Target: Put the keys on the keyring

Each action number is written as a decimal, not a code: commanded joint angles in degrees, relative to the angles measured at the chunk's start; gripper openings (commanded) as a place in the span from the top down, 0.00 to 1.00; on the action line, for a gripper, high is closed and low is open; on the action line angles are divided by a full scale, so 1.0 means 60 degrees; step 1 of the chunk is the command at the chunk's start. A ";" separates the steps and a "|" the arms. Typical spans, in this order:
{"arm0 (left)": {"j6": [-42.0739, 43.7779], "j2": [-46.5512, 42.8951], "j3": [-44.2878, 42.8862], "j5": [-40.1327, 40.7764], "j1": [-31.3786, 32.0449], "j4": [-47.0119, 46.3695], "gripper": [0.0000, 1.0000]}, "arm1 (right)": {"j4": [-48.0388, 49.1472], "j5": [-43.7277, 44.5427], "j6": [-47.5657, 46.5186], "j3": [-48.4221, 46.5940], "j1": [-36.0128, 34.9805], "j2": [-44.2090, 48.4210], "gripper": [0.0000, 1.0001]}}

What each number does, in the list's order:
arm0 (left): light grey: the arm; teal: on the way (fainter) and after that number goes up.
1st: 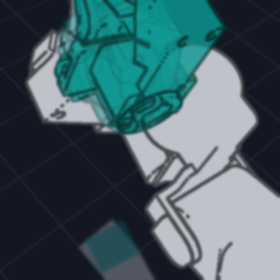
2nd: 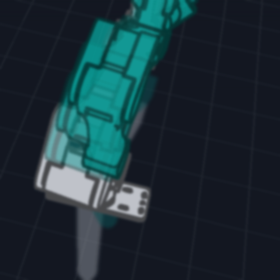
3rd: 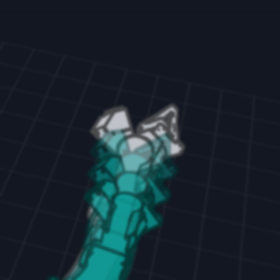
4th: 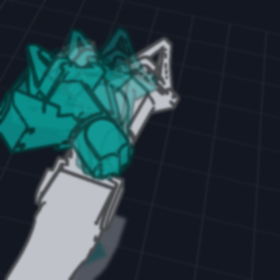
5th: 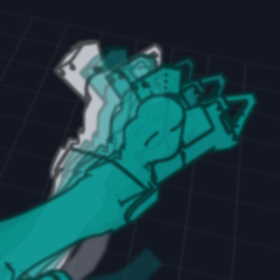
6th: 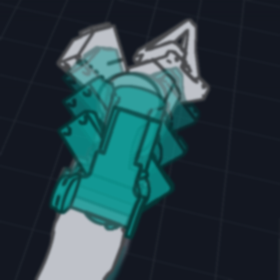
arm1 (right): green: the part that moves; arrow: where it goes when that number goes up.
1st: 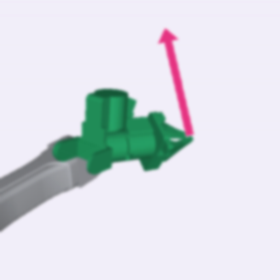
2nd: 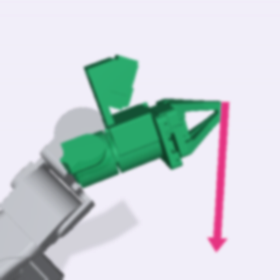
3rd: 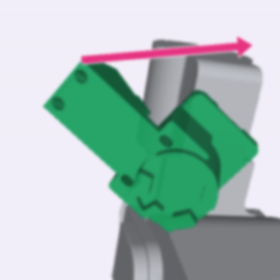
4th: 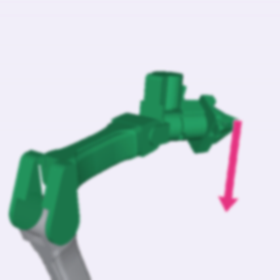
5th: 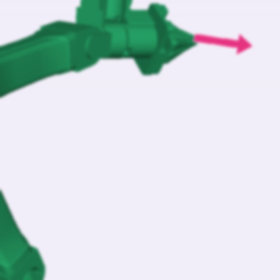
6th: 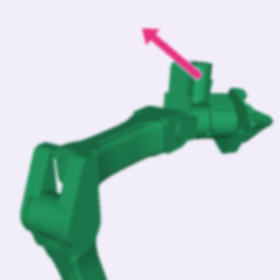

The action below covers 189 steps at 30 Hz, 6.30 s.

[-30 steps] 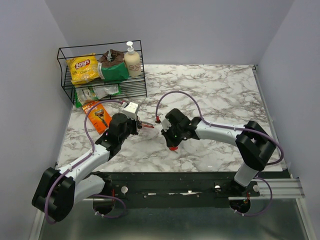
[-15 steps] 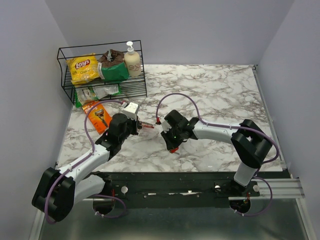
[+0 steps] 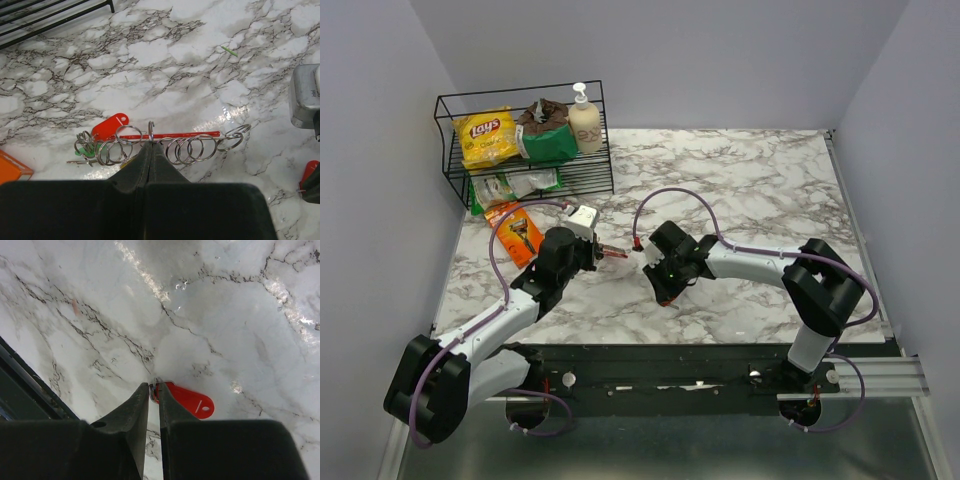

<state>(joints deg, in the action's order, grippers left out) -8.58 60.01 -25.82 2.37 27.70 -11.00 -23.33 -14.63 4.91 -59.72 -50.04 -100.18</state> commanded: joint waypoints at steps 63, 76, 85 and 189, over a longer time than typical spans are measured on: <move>0.2001 -0.0627 0.0980 -0.5288 0.1887 -0.2928 1.00 | 0.1500 -0.2248 -0.3543 0.0959 0.0840 0.4363 0.99; 0.1737 -0.0187 0.0466 -0.5097 0.1887 -0.2370 1.00 | 0.2014 -0.2761 -0.3324 0.0975 0.0826 0.4115 0.99; 0.1781 -0.0363 0.0554 -0.5097 0.1901 -0.2458 1.00 | 0.2014 -0.2776 -0.3293 0.0682 0.0840 0.3616 0.99; 0.0668 0.0018 0.2195 -0.4643 0.2165 -0.5754 1.00 | 0.2995 -0.1795 -0.2634 0.1355 0.0870 0.2707 0.58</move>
<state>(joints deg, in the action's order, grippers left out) -4.54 61.36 -12.75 -25.12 39.90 -41.25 -7.01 -25.65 -10.98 -52.29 -45.01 -83.55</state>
